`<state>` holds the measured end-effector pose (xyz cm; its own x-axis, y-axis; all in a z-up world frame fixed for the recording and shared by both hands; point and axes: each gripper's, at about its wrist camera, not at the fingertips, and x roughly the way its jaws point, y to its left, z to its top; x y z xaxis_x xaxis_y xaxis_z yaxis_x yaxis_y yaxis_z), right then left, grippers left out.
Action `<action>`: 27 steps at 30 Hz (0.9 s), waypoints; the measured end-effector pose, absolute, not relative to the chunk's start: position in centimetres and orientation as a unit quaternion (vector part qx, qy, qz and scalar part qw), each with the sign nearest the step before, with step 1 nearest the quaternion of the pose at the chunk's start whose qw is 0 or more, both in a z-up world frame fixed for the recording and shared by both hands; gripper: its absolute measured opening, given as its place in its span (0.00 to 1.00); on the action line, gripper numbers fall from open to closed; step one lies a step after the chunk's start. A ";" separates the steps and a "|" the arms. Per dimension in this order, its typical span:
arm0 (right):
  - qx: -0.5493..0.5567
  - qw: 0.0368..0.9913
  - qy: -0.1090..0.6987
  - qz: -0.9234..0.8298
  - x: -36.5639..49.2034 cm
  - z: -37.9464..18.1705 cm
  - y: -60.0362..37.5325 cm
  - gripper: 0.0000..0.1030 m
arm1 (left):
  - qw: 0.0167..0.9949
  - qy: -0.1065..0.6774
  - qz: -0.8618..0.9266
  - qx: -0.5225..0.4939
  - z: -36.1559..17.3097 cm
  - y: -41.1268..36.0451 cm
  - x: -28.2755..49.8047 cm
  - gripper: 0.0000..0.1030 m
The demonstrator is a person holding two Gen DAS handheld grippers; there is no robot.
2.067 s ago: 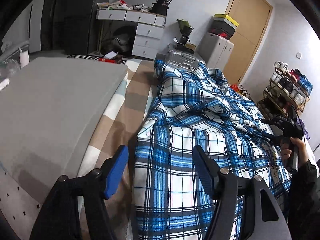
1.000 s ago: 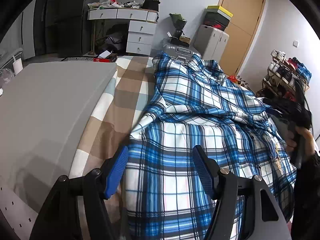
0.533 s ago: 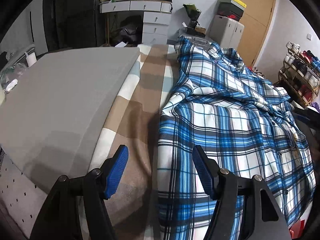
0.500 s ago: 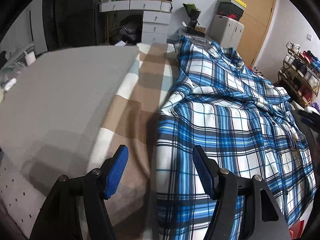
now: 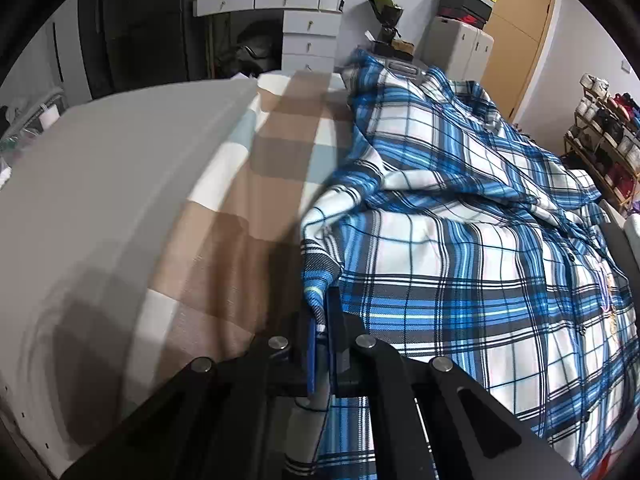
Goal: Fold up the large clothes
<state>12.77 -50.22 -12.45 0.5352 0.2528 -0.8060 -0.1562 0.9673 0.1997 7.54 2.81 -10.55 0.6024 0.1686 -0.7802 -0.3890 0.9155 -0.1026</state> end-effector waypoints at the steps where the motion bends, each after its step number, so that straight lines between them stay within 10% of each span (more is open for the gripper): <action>1: 0.054 0.875 0.466 0.118 12.1 -12.4 -50.4 0.71 | 0.886 0.415 0.163 -0.132 -10.5 3.2 7.3 0.00; 9: 0.063 0.878 0.456 0.129 8.9 -11.9 -49.3 0.71 | 0.886 0.413 0.162 -0.135 -9.4 3.6 5.4 0.03; 14: 0.059 0.862 0.451 0.224 6.0 -11.3 -44.8 0.71 | 0.913 0.372 0.119 -0.116 -7.0 1.2 1.7 0.52; 20: 0.058 0.814 0.464 0.344 2.7 -11.5 -38.9 0.70 | 0.928 0.354 0.047 -0.111 -5.8 -1.8 -3.2 0.52; 27: 0.060 0.765 0.498 0.404 -0.3 -13.2 -35.4 0.48 | 0.919 0.389 -0.029 -0.056 -7.3 -6.3 -5.4 0.52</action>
